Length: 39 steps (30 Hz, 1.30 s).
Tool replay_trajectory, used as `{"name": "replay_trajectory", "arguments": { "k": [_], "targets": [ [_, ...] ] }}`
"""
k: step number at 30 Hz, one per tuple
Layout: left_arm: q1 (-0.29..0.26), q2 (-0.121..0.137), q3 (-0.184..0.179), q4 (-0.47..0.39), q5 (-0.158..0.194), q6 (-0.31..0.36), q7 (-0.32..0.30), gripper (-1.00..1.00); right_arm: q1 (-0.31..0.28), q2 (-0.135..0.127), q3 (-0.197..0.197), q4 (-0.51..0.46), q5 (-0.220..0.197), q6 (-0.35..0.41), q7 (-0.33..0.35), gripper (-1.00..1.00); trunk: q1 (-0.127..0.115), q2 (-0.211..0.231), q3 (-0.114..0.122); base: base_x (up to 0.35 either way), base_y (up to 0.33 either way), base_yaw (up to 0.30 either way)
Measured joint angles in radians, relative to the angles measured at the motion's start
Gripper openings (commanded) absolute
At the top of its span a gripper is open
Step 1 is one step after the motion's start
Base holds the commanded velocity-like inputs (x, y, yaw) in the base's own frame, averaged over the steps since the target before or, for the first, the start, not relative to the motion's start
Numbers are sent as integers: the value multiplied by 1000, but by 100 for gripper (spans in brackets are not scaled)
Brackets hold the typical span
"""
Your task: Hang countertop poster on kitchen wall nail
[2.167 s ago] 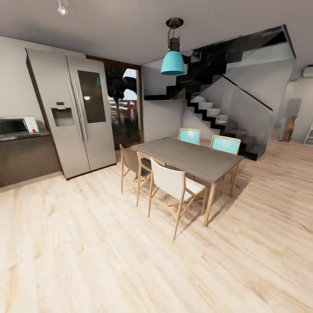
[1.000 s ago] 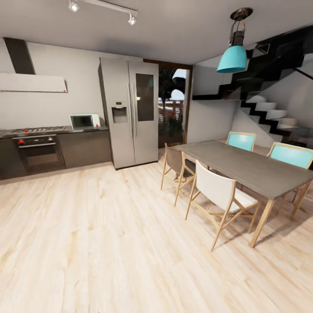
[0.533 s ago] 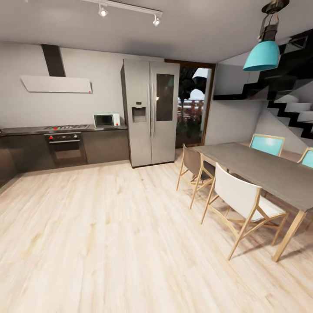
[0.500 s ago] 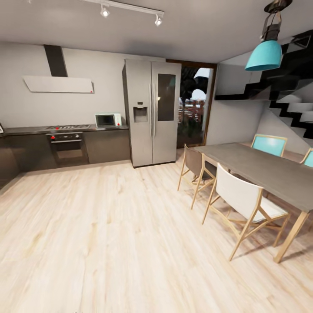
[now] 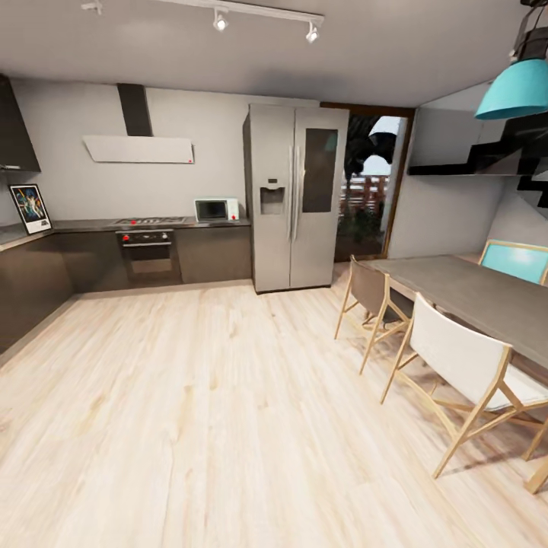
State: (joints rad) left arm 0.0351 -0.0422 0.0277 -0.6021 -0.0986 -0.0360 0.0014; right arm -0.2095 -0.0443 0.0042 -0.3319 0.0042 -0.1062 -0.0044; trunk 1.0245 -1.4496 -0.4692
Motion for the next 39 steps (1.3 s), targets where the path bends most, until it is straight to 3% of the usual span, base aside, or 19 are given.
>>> {"name": "replay_trajectory", "arguments": {
  "k": [4, 11, 15, 39],
  "targets": [
    [0, 0, 1, 0, 0, 0, 0, 100, 0, 0, 0, 0, 0, -1, -1, 100, 0, 0, 0, 268, 160, 244],
    [0, 1, 43, 0, 0, 0, -1, 100, 0, 0, 0, 0, 0, -1, -2, 100, 0, 0, 0, 319, 52, 275],
    [0, 1, 49, 0, 0, 0, -1, 100, 0, 0, 0, 0, 0, -1, -3, 100, 0, 0, 0, 335, 8, 281],
    [0, 1, 53, 0, 0, 0, -1, 100, 0, 0, 0, 0, 0, 1, -2, 100, 0, 0, -1, 339, 1, 260]
  ]
}}
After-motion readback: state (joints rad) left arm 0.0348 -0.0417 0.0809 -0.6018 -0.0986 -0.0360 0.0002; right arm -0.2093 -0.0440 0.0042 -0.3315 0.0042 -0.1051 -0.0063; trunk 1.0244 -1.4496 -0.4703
